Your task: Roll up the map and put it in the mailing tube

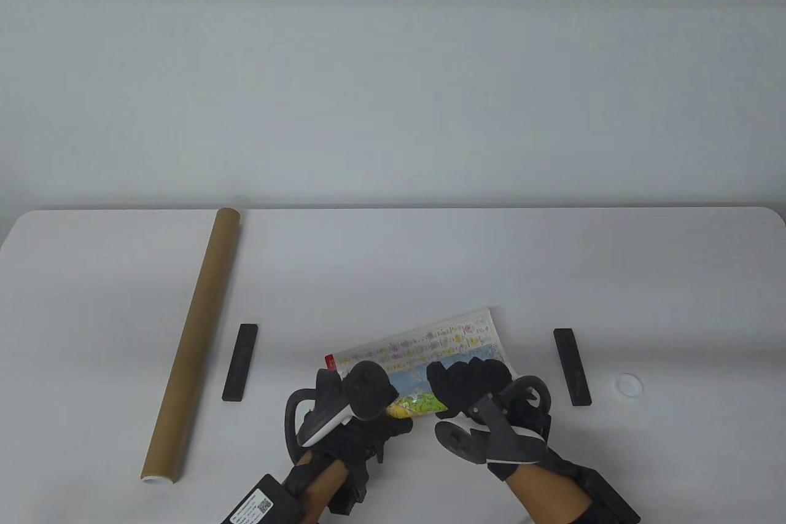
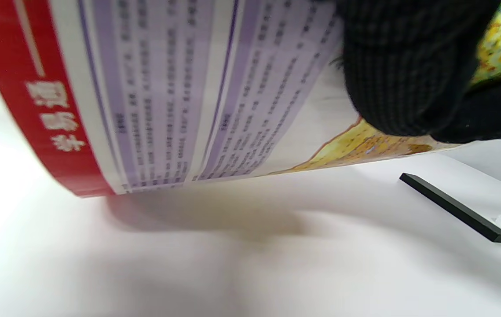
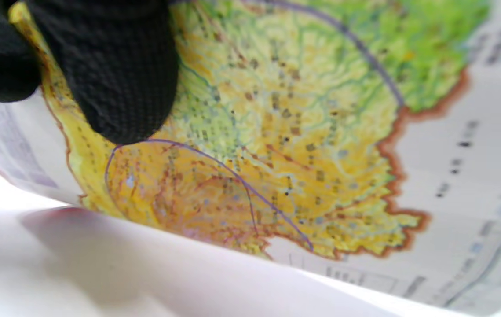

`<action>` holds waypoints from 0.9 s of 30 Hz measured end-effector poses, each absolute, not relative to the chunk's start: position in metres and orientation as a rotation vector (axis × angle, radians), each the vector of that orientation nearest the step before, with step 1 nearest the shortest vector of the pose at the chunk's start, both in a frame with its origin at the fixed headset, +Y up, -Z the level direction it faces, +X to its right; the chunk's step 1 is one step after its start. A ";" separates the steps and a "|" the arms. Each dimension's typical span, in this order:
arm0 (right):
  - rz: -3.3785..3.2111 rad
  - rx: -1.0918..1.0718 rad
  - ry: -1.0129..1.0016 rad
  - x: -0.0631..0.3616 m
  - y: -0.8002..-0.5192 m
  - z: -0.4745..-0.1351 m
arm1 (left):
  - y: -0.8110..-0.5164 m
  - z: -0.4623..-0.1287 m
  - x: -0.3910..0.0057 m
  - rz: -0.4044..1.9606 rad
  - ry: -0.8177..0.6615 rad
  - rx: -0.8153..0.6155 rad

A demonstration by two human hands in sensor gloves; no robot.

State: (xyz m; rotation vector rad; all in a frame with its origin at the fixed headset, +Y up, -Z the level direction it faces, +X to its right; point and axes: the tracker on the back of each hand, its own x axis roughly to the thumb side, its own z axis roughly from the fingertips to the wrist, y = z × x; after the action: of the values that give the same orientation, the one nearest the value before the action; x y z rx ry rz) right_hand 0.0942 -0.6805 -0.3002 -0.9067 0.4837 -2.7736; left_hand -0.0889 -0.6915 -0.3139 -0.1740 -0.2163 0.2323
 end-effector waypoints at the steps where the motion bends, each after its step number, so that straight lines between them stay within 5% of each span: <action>1: -2.781 -0.900 0.465 0.094 -0.681 -0.301 | -0.691 -0.313 -0.087 0.212 -0.221 -0.151; 17: -3.221 -0.947 0.000 0.113 -0.688 -0.325 | -0.675 -0.284 -0.063 -0.185 -0.280 0.298; 27: -3.062 -0.948 0.203 0.106 -0.686 -0.314 | -0.675 -0.292 -0.068 -0.090 -0.247 0.144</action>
State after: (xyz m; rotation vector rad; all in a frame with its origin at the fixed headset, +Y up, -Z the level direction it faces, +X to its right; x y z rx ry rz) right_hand 0.1062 -0.6857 -0.3143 -0.9482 0.2029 -3.0618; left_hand -0.0684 -0.6751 -0.2924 0.1436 -0.2474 -0.0903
